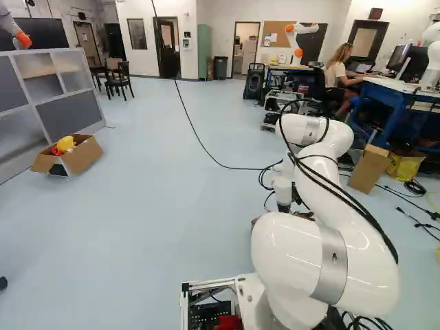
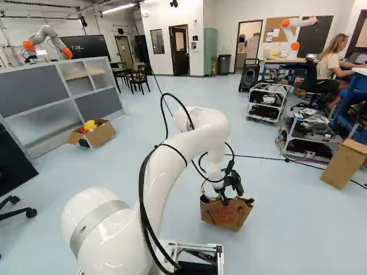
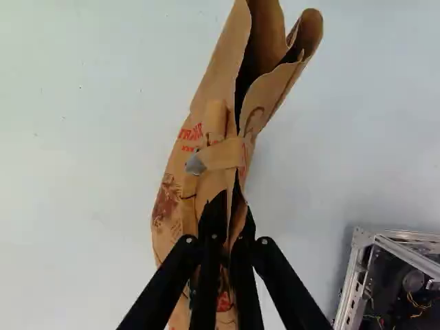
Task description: Pick up the grocery bag from the ground
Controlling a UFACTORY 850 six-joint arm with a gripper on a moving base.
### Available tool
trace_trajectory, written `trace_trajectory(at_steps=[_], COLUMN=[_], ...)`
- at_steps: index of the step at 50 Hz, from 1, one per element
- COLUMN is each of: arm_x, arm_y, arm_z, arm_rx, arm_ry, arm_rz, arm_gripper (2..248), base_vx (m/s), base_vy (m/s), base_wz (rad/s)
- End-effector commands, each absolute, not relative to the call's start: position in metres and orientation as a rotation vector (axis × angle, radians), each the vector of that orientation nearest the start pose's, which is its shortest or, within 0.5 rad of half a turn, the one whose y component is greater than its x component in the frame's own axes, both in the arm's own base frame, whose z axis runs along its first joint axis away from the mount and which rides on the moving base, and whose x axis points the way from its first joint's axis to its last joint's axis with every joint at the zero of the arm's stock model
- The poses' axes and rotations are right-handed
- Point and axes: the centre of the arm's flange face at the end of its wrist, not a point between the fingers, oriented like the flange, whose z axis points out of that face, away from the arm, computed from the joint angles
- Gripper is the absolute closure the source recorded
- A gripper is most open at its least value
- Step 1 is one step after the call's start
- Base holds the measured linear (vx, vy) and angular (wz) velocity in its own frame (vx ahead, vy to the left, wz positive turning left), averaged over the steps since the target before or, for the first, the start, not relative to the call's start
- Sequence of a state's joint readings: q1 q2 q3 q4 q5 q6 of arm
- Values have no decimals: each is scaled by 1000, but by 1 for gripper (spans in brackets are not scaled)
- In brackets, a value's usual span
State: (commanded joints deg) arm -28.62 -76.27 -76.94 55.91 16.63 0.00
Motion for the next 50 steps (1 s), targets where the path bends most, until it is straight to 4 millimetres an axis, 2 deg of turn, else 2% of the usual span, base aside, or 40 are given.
trace_trajectory(at_steps=[24,50], arm_x=[456,439], arm_y=[-274,-254], arm_z=[-17,23], arm_rx=[-2454,-2504], arm_ry=[2232,2178], arm_rz=[-358,-340], arm_gripper=[228,228], base_vx=[0,0], base_vy=[0,0], base_wz=[0,0])
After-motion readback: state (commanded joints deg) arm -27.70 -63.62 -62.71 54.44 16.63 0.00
